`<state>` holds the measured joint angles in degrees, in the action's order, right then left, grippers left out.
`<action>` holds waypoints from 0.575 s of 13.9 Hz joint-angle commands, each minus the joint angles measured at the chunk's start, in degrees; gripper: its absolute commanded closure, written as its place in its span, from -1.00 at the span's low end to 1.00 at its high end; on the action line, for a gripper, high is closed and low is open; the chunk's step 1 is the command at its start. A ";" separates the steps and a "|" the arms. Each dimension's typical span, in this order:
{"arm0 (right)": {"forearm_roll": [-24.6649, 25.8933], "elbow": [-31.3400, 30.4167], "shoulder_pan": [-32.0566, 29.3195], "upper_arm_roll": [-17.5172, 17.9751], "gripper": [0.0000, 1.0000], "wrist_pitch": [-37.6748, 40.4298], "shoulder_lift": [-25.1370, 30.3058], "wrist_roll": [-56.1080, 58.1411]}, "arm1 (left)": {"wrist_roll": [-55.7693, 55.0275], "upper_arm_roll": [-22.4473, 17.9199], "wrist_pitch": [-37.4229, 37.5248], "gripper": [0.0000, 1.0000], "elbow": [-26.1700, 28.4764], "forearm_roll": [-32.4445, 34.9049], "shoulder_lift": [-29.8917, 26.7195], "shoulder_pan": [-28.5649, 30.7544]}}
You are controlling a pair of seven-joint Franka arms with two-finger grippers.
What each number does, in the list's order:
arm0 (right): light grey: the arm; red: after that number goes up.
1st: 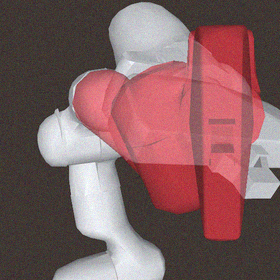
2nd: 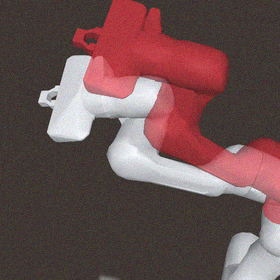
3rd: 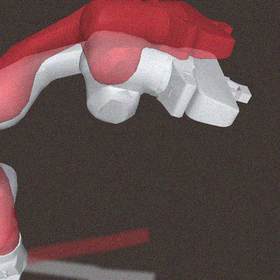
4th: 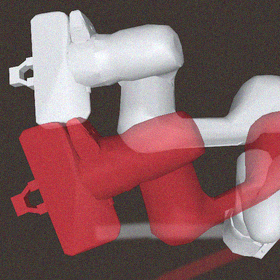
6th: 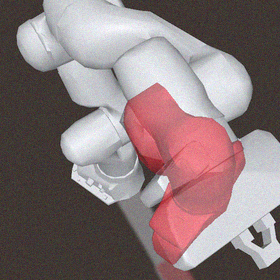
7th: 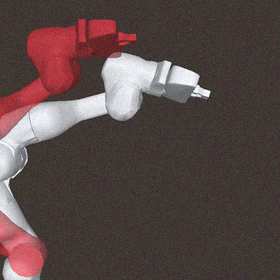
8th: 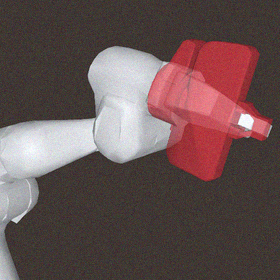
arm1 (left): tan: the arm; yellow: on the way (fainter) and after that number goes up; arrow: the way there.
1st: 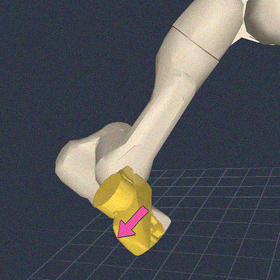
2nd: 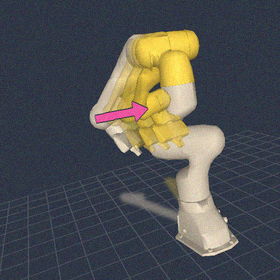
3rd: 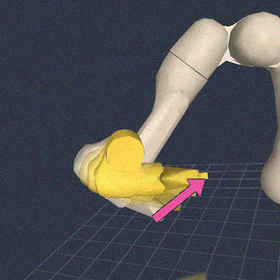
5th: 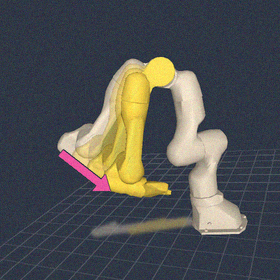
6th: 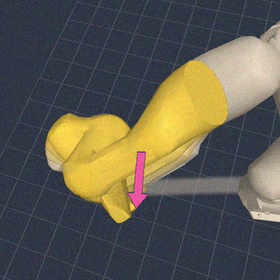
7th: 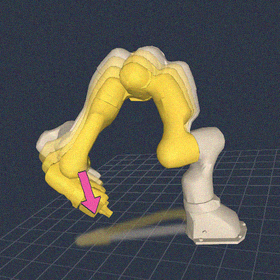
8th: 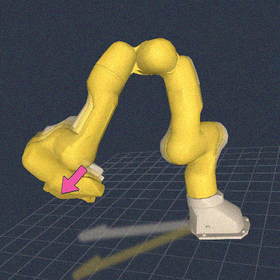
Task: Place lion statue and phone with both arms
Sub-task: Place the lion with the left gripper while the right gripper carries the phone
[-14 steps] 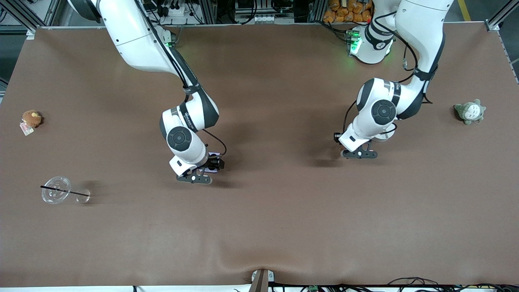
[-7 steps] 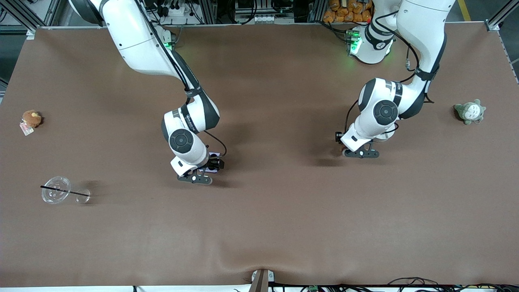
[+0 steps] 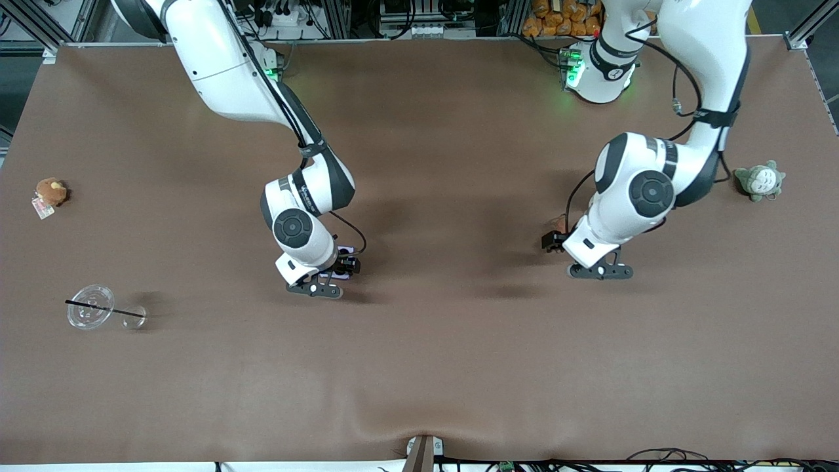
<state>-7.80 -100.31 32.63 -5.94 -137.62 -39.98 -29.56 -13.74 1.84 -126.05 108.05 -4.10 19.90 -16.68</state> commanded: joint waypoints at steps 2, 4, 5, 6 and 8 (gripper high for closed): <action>-0.20 0.90 -3.09 -2.40 0.67 0.25 3.14 1.69 | -0.76 0.00 15.62 -1.00 -19.05 0.76 5.32 0.51; -0.11 2.91 -6.33 -3.90 0.63 0.42 3.68 8.69 | -0.76 -0.35 22.75 -1.00 -26.89 0.93 5.59 2.78; -0.20 3.97 -9.05 -4.08 0.61 1.03 3.86 12.30 | -0.94 -0.61 25.22 -1.00 -29.36 1.11 5.15 3.32; -0.20 5.11 -11.60 -4.08 0.59 1.65 3.77 15.38 | -0.85 -1.14 26.20 -1.00 -30.51 1.37 4.54 3.50; -0.11 6.87 -15.83 -4.17 0.57 1.74 3.07 21.80 | 0.03 -1.50 27.09 -1.00 -30.79 1.29 0.51 3.85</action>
<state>-7.74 -95.12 20.69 -10.95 -136.97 -36.96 -13.25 -13.60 0.26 -101.51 79.30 -3.96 22.65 -12.97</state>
